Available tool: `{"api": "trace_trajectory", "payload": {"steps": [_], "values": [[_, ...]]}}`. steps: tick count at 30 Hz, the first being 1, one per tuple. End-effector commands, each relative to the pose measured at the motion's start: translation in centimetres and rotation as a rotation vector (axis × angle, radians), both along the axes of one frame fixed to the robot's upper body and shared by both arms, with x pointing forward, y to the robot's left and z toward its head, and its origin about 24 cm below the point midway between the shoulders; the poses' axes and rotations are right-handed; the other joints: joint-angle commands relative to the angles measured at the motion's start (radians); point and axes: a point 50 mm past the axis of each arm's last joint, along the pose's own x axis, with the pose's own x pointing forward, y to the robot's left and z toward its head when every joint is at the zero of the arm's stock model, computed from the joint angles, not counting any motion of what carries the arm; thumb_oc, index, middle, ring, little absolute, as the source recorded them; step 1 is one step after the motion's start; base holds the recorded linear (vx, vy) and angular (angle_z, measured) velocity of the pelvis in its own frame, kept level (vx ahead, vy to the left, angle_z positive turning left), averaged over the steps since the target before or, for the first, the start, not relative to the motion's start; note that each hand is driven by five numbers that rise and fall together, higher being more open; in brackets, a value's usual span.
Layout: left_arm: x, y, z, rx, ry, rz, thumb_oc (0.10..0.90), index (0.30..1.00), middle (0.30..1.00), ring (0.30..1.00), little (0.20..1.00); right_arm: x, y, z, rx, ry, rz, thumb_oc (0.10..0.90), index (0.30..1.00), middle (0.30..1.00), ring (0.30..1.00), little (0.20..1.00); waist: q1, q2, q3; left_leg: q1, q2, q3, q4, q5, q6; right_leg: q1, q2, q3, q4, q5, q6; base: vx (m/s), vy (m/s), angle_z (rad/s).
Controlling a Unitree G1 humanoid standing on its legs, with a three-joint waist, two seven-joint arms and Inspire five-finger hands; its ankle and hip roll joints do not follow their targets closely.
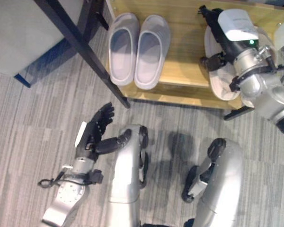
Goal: Arrange the slippers neatly on the shoe rack.
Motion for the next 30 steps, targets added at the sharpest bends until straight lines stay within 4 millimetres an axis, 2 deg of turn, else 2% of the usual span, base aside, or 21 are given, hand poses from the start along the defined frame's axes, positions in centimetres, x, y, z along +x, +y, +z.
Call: {"api": "trace_trajectory", "payload": {"steps": [1,6,13,18,24,30], "values": [[-1.5,1.3,-0.1,0.096,0.015,0.028,0.8,0.9,0.9,0.9,0.9,-3.2,0.0,8.9,0.02,-0.288,0.028,0.8,0.9,0.9,0.9,0.9,0.041,-0.035,-0.028,0.002,-0.025,-0.077,-0.046,-0.061,-0.09,-0.025,-0.034,0.054,0.019,0.116,-0.043,0.0,0.0,0.0],[-1.4,1.2,-0.2,0.084,0.014,0.03,0.8,0.9,0.9,0.9,0.9,-3.0,0.5,9.0,0.033,-0.286,0.05,0.8,0.9,0.9,0.9,0.9,0.043,-0.038,-0.028,0.002,-0.027,-0.077,-0.046,-0.067,-0.092,-0.025,-0.033,0.054,0.021,0.12,-0.041,0.0,0.0,0.0],[-1.4,0.9,-0.1,0.065,0.0,0.021,0.8,0.9,0.9,0.9,0.9,-1.9,0.4,7.1,0.176,-0.241,0.096,0.8,0.9,0.9,0.9,0.9,0.044,-0.03,-0.028,0.002,-0.027,-0.065,-0.048,-0.069,-0.088,-0.025,-0.031,0.058,0.023,0.124,-0.039,0.0,0.0,0.0],[-1.3,0.6,0.2,0.047,-0.022,0.015,0.8,0.9,0.9,0.9,0.9,-2.0,0.2,7.2,0.249,-0.349,0.092,0.8,0.9,0.9,0.9,0.9,0.047,-0.017,-0.028,0.002,-0.026,-0.059,-0.047,-0.07,-0.084,-0.025,-0.032,0.057,0.024,0.12,-0.041,0.0,0.0,0.0],[-0.9,0.2,0.5,0.05,-0.049,-0.002,0.8,0.9,0.9,0.9,0.9,-1.9,0.9,8.0,0.196,-0.465,0.041,0.8,0.9,0.9,0.9,0.9,0.051,-0.007,-0.028,0.002,-0.026,-0.058,-0.043,-0.068,-0.084,-0.025,-0.029,0.055,0.03,0.113,-0.043,0.0,0.0,0.0],[-0.8,-0.2,0.6,0.055,-0.063,-0.015,0.8,0.9,0.9,0.9,0.9,-1.3,1.3,8.3,0.096,-0.5,-0.037,0.8,0.9,0.9,0.9,0.9,0.057,-0.001,-0.028,0.002,-0.028,-0.063,-0.04,-0.067,-0.084,-0.025,-0.031,0.054,0.032,0.109,-0.044,0.0,0.0,0.0]]}}
